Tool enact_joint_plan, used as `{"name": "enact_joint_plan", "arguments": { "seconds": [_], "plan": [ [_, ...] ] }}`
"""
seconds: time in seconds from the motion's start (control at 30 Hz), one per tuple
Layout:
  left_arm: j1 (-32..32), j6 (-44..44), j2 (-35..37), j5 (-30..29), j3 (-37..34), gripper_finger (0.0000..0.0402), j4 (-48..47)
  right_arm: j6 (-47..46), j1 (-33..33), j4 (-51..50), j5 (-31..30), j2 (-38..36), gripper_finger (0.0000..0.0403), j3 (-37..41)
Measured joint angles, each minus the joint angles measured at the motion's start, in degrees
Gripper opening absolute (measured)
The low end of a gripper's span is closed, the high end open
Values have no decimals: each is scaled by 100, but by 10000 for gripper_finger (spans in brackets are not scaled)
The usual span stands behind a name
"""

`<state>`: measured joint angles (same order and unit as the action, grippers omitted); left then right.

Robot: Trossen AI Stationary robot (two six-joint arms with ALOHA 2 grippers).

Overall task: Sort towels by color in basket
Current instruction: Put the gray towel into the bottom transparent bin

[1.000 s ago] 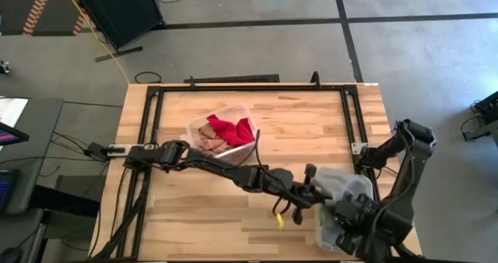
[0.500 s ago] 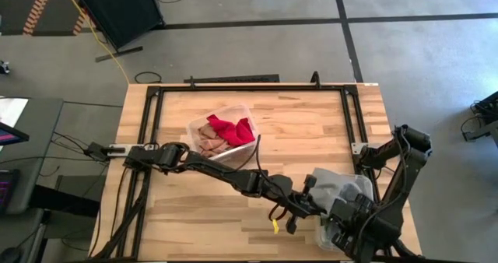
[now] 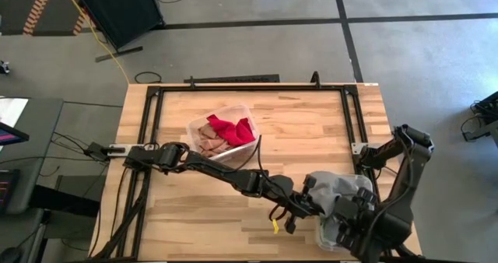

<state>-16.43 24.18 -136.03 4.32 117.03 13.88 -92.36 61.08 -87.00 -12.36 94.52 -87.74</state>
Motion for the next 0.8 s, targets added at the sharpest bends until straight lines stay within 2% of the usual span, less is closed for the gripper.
{"name": "enact_joint_plan", "arguments": {
  "seconds": [0.1,0.33,0.57,0.8],
  "plan": [
    [0,0,0,0,0,0,-18,133,19,-5,-86,0,289,-226],
    [0,1,0,0,0,0,-49,182,158,-300,-632,-11,291,-768],
    [0,2,0,0,0,0,-84,916,12,-302,-1380,-39,291,-810],
    [0,9,0,139,-2,0,-183,1780,-325,-302,-1468,-39,291,-810]
  ]
}}
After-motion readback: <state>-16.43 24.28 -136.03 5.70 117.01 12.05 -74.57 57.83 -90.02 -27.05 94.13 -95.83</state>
